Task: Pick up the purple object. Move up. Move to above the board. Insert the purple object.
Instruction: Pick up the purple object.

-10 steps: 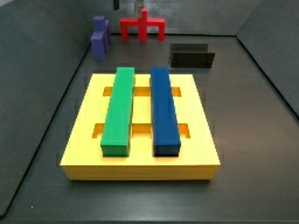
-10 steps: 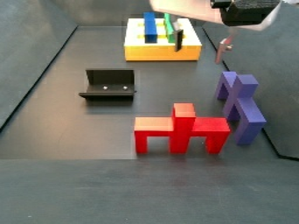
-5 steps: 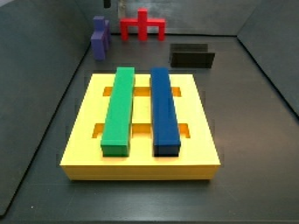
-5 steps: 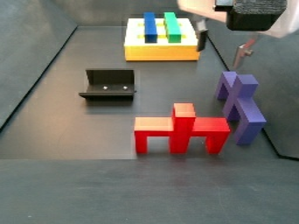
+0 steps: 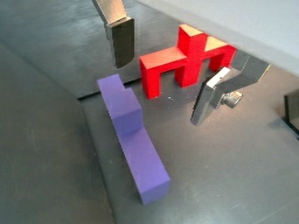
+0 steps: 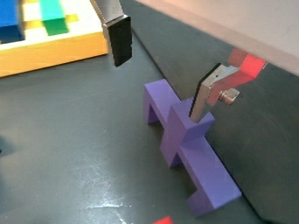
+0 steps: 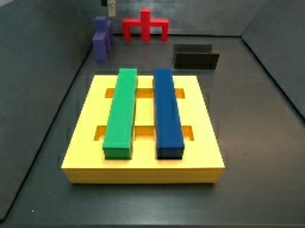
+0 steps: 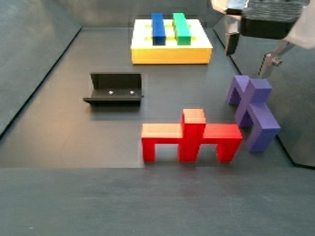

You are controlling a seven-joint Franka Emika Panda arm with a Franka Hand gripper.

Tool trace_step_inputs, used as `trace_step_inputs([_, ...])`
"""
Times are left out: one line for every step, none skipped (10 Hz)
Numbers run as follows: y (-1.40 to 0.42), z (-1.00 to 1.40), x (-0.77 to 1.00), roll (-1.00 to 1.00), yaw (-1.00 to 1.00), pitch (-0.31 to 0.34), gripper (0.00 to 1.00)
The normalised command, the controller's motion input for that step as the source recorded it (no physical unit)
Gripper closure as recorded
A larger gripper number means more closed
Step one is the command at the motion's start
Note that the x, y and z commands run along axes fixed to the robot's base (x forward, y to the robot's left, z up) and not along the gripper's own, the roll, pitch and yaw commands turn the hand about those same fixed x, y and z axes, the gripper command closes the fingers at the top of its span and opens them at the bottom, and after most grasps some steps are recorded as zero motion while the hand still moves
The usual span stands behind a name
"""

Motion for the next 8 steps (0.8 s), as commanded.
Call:
trace_step_inputs([0.17, -0.10, 0.00, -0.01, -0.80, -0.020, 0.00])
trace_step_inputs([0.13, -0.23, -0.19, 0.00, -0.84, -0.020, 0.00])
trace_step_inputs([0.06, -0.29, -0.31, 0.03, -0.86, 0.000, 0.00])
trace_step_inputs([0.07, -0.33, -0.29, 0.02, -0.62, 0.000, 0.00])
trace_step_inputs([0.06, -0.36, -0.30, 0.04, -0.62, 0.000, 0.00])
trace_step_inputs([0.04, -0.24, -0.24, 0.04, -0.55, 0.000, 0.00])
trace_step_inputs([0.01, -0.18, -0.11, 0.09, -0.31, 0.000, 0.00])
trace_step_inputs([0.03, -0.26, 0.08, 0.10, -0.05, 0.000, 0.00])
